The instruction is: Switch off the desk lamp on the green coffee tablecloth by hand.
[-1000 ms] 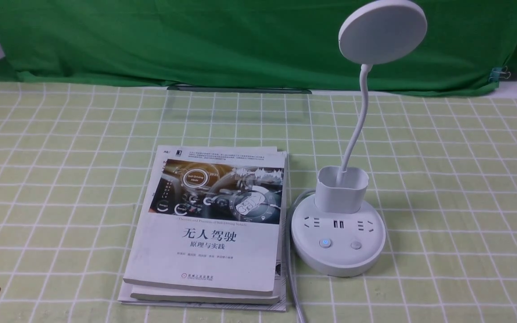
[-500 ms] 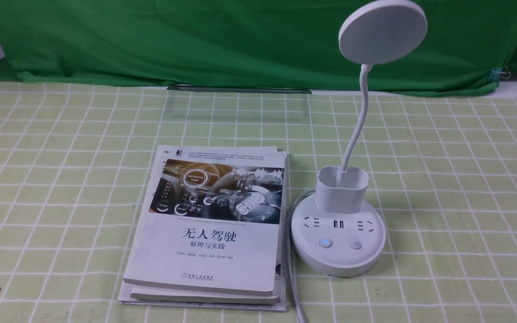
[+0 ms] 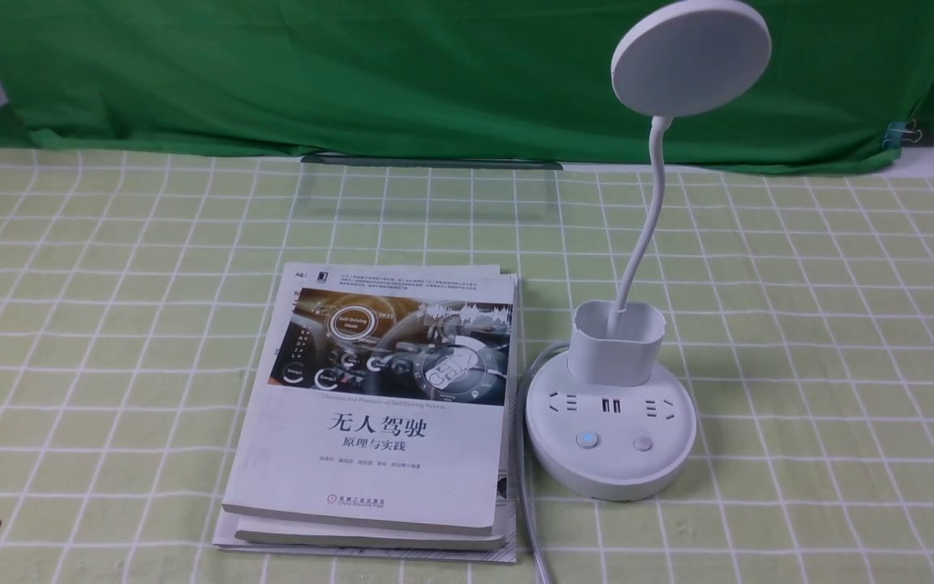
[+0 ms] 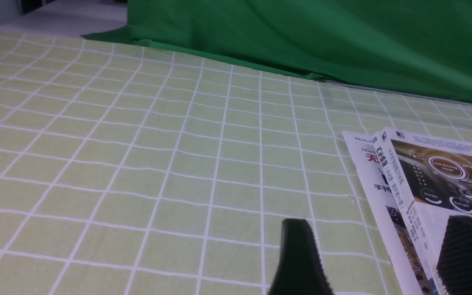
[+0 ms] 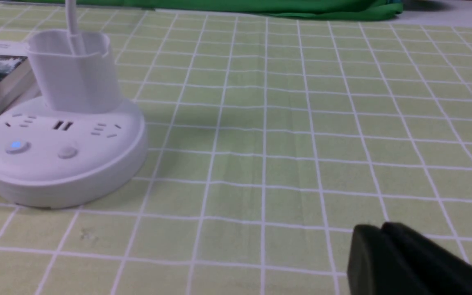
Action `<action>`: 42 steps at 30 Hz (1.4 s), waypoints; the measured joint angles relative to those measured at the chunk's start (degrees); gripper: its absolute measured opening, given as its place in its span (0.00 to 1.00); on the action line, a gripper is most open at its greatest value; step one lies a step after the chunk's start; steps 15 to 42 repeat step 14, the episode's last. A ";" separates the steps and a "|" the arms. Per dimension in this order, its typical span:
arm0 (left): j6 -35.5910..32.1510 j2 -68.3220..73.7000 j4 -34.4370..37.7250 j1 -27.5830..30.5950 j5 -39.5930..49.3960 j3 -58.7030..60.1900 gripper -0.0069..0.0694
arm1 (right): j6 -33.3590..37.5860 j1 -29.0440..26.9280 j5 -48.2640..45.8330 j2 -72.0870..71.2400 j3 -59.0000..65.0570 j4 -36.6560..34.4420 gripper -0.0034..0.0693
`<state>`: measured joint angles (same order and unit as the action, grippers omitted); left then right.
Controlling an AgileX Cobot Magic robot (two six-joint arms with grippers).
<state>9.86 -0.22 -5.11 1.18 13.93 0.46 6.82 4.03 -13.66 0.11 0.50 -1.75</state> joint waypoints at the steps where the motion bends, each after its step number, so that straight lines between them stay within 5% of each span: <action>1: 0.00 0.00 0.00 0.00 0.00 0.00 0.63 | 0.00 0.00 0.00 0.00 0.00 0.00 0.19; 42: 0.00 0.00 0.00 0.00 0.00 0.00 0.63 | 0.00 0.00 0.00 0.00 0.00 0.00 0.23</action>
